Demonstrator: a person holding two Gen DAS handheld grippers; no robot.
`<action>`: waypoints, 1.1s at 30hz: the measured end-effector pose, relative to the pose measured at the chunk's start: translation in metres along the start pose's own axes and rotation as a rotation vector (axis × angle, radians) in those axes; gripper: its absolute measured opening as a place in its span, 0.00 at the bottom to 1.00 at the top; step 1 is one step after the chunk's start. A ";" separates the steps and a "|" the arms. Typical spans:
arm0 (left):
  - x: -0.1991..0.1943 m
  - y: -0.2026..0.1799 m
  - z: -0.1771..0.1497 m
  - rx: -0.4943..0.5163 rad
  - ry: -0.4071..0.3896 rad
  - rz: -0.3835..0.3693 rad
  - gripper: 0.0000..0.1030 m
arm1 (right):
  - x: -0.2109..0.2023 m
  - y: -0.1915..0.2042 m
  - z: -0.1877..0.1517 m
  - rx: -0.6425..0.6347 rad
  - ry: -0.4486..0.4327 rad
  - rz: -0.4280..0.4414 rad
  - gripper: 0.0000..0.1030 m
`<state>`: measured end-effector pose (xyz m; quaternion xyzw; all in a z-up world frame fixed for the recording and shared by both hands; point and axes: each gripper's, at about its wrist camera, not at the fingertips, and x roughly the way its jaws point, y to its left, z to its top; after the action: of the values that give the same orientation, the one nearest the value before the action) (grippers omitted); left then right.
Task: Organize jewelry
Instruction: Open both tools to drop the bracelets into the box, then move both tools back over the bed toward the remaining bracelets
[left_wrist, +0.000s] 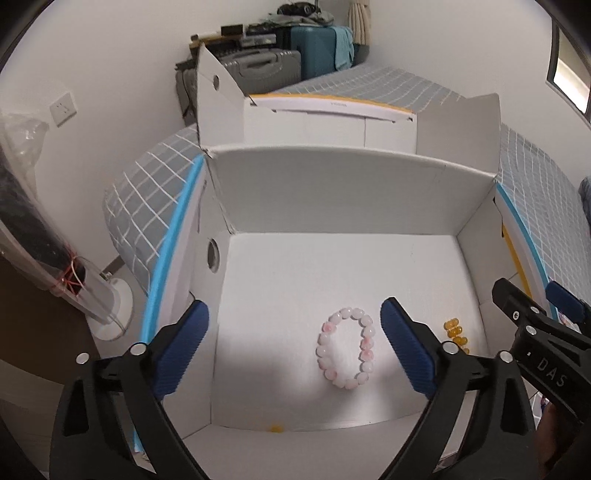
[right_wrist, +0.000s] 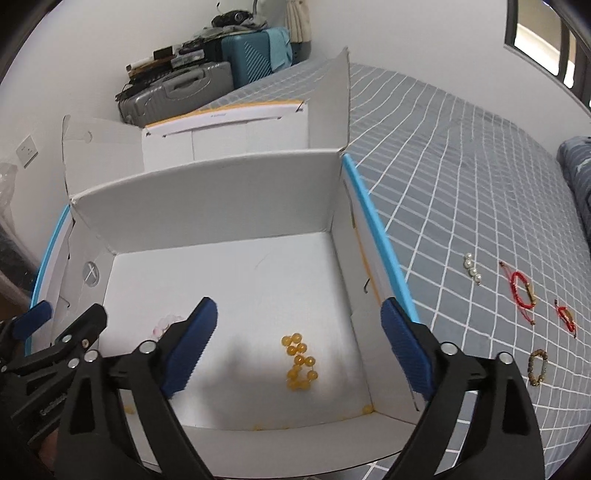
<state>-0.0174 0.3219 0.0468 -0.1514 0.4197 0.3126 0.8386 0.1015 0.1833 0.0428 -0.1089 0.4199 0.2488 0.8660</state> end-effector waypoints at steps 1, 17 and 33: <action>-0.001 0.000 0.000 -0.004 -0.005 -0.002 0.92 | -0.001 -0.001 0.000 0.002 -0.006 0.001 0.91; -0.043 -0.034 0.000 0.051 -0.075 -0.094 0.94 | -0.051 -0.046 -0.004 0.059 -0.122 -0.070 0.93; -0.085 -0.162 -0.024 0.205 -0.107 -0.257 0.94 | -0.118 -0.185 -0.049 0.202 -0.172 -0.227 0.93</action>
<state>0.0348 0.1529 0.0983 -0.1005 0.3816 0.1660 0.9037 0.1031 -0.0339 0.1006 -0.0465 0.3521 0.1144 0.9278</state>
